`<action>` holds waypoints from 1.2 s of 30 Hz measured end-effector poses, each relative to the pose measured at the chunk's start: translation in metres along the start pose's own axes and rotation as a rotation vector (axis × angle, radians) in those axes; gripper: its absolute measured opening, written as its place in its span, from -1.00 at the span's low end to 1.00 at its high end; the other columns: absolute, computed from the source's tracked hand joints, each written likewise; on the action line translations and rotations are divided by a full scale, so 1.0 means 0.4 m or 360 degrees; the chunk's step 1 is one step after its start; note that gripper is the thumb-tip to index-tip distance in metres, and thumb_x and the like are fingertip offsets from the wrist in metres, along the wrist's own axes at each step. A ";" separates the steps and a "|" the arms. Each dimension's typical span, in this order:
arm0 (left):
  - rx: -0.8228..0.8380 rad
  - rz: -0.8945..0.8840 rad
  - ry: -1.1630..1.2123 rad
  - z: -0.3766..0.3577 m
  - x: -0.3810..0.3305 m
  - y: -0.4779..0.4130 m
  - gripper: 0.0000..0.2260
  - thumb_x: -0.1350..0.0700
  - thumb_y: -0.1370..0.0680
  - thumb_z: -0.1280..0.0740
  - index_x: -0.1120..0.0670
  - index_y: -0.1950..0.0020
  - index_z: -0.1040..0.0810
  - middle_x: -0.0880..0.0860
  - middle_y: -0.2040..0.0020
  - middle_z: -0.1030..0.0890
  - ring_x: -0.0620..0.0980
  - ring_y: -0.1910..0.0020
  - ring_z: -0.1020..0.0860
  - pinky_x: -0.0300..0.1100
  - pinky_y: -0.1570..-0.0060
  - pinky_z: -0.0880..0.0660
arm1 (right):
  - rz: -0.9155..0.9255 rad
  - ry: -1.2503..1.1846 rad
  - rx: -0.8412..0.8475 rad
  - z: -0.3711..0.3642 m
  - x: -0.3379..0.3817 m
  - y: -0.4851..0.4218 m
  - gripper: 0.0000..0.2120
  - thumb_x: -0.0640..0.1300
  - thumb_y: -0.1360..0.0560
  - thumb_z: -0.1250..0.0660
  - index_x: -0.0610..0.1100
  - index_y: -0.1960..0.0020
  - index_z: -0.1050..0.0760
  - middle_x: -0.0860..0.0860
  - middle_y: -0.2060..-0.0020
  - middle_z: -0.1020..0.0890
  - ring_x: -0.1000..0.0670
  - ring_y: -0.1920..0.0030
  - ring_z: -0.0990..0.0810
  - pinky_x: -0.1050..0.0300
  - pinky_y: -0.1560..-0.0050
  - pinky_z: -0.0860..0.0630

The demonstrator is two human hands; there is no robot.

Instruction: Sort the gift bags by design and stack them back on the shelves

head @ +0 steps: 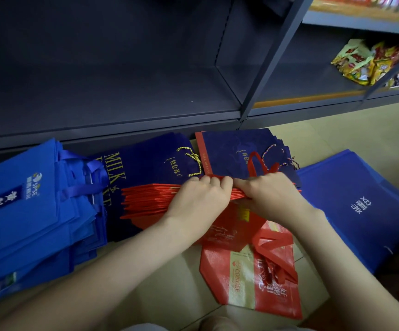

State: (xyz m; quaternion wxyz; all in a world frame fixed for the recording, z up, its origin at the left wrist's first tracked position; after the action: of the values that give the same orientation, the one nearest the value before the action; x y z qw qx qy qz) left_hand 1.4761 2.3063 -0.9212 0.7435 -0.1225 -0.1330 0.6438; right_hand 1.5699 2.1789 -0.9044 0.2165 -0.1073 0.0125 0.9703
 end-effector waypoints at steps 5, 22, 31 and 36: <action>-0.0337 0.0052 -0.0141 0.098 0.022 -0.037 -0.71 0.31 -0.43 -0.02 0.11 0.14 -0.51 0.06 0.34 -0.52 0.07 0.37 -0.52 -0.12 0.38 -0.41 | 0.0008 0.0068 -0.0285 0.100 -0.037 -0.015 -0.64 -0.12 -0.14 -0.59 -0.11 0.11 -0.61 0.00 0.53 -0.51 -0.11 0.60 -0.49 0.20 0.60 -0.34; -0.0378 0.0357 -0.0106 -0.011 0.126 0.023 -0.10 -0.29 -0.39 -0.35 0.17 -0.54 -0.08 0.23 -0.53 -0.14 0.15 -0.52 -0.09 0.24 -0.43 0.01 | -0.1165 -0.1675 -0.0359 0.053 -0.033 -0.183 -0.88 -0.09 -0.39 -0.49 -0.03 0.11 -0.59 -0.02 0.21 -0.68 -0.05 0.19 -0.66 -0.02 0.07 -0.59; -0.0322 0.0166 -0.0161 -0.222 0.139 0.138 -0.48 0.20 -0.54 -0.27 0.20 -0.46 -0.19 0.39 -0.34 -0.39 0.33 -0.31 -0.42 0.23 -0.28 -0.36 | -0.1793 -0.2829 -0.0012 -0.033 -0.024 -0.112 -0.83 -0.24 -0.42 -0.45 -0.23 0.01 -0.56 -0.11 0.34 -0.69 -0.06 0.39 -0.67 0.08 0.42 -0.60; -0.0363 0.0113 -0.0145 -0.239 0.163 0.101 -0.68 0.28 -0.56 -0.14 0.30 -0.27 -0.49 0.28 -0.12 -0.61 0.18 -0.11 -0.61 0.02 -0.05 -0.58 | -0.1776 -0.2879 0.0080 -0.062 -0.036 -0.096 -0.85 -0.19 -0.47 -0.42 -0.22 0.00 -0.54 -0.11 0.32 -0.69 -0.05 0.36 -0.68 0.06 0.37 -0.62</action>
State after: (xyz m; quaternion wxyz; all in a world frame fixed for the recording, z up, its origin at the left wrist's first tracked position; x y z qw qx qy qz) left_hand 1.4817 2.3755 -1.0222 0.6947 -0.1813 -0.2346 0.6554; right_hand 1.6039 2.2058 -0.9246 0.5618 0.6679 -0.1841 0.4521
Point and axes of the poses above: each hand's wrist, its own y-axis away from the middle knuckle, its own z-axis out of the back of the hand, x = y × z, the point moved 1 cm from there along -y, towards the middle knuckle
